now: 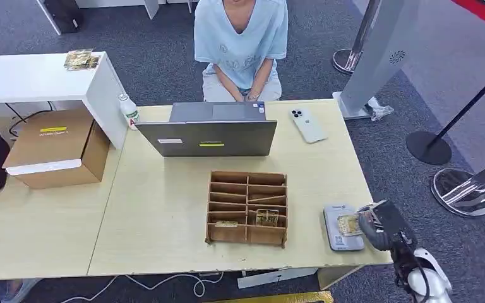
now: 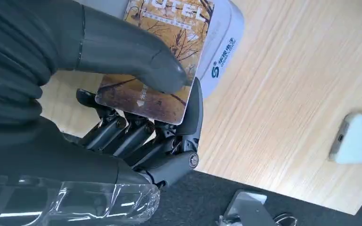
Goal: Pass the card to the sensor for recognition and then transmit it.
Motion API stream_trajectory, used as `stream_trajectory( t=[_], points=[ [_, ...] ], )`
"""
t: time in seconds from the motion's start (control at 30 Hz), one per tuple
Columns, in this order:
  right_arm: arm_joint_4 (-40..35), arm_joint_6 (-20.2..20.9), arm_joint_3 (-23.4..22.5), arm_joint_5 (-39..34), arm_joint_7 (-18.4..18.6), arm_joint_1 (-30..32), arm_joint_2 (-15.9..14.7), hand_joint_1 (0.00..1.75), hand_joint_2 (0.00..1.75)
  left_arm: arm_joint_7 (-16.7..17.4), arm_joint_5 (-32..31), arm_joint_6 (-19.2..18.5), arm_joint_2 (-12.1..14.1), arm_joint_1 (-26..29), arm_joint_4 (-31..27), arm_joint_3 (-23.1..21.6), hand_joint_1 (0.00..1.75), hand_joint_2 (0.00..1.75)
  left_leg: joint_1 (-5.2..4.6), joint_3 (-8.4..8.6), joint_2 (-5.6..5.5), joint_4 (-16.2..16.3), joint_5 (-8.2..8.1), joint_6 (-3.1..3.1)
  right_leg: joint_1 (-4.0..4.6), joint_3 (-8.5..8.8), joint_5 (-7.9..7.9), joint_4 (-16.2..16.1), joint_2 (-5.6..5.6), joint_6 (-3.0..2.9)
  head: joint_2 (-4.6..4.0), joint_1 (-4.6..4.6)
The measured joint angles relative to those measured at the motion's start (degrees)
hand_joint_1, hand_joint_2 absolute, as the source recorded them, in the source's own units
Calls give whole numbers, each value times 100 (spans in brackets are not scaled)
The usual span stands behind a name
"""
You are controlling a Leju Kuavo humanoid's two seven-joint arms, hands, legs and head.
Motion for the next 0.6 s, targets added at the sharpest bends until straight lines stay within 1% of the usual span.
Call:
stream_trajectory(
  t=[0.3,0.6],
  points=[
    [225,0,199,240,9,-265,70,175,175,-33,0,-20,-9,-7,0,0,0,0,0,3,1,0,1,-2,0,3,0,1,1,0,0,0],
    [496,-382,472,795,111,-468,74,175,175,-28,0,-13,-7,-6,0,0,0,0,0,6,1,0,2,-2,0,5,1,1,1,0,0,-2]
  ],
)
